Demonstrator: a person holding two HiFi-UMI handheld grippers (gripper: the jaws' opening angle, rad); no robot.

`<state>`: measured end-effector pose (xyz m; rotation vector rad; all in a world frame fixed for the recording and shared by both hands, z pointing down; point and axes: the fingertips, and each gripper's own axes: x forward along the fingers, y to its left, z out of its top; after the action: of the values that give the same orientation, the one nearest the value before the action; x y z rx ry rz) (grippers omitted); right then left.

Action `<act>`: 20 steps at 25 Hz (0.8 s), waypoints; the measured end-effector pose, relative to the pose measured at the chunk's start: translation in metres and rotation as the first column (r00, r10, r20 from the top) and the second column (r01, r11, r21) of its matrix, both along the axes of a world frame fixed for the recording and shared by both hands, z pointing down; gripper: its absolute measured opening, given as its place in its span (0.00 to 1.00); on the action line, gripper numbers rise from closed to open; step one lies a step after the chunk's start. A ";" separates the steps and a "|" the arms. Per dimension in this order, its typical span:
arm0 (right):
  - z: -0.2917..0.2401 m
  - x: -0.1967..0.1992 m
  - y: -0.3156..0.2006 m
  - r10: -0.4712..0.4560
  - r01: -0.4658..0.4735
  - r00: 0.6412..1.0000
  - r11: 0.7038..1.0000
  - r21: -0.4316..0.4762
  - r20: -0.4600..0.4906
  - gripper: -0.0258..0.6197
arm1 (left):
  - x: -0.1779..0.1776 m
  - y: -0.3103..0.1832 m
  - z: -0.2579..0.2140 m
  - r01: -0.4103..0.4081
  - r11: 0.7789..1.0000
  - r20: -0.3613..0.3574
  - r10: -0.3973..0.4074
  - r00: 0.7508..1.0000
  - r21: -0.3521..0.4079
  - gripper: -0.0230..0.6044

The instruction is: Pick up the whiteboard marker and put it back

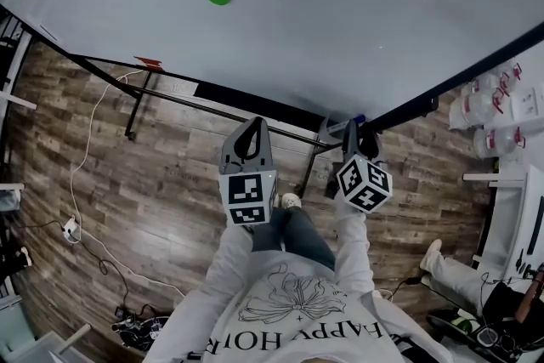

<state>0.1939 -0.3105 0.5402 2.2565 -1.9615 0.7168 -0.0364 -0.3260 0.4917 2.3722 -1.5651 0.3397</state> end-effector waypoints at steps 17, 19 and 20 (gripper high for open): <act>0.007 -0.002 -0.013 -0.017 0.017 0.997 1.000 0.002 0.070 0.15 | 0.003 0.000 0.011 0.043 0.998 0.001 -0.043 0.999 -0.040 0.05; 0.002 -0.004 -0.014 -0.036 0.035 0.998 0.999 0.014 0.057 0.14 | 0.001 -0.001 0.009 0.049 0.998 0.000 -0.049 0.999 -0.037 0.05; -0.001 -0.004 -0.015 -0.045 0.044 0.998 0.999 0.019 0.050 0.14 | 0.000 -0.001 0.008 0.052 0.998 0.000 -0.052 0.999 -0.034 0.05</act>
<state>0.1897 -0.3251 0.5390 2.2188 -2.0414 0.7616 -0.0361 -0.3269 0.4995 2.3013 -1.6042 0.3510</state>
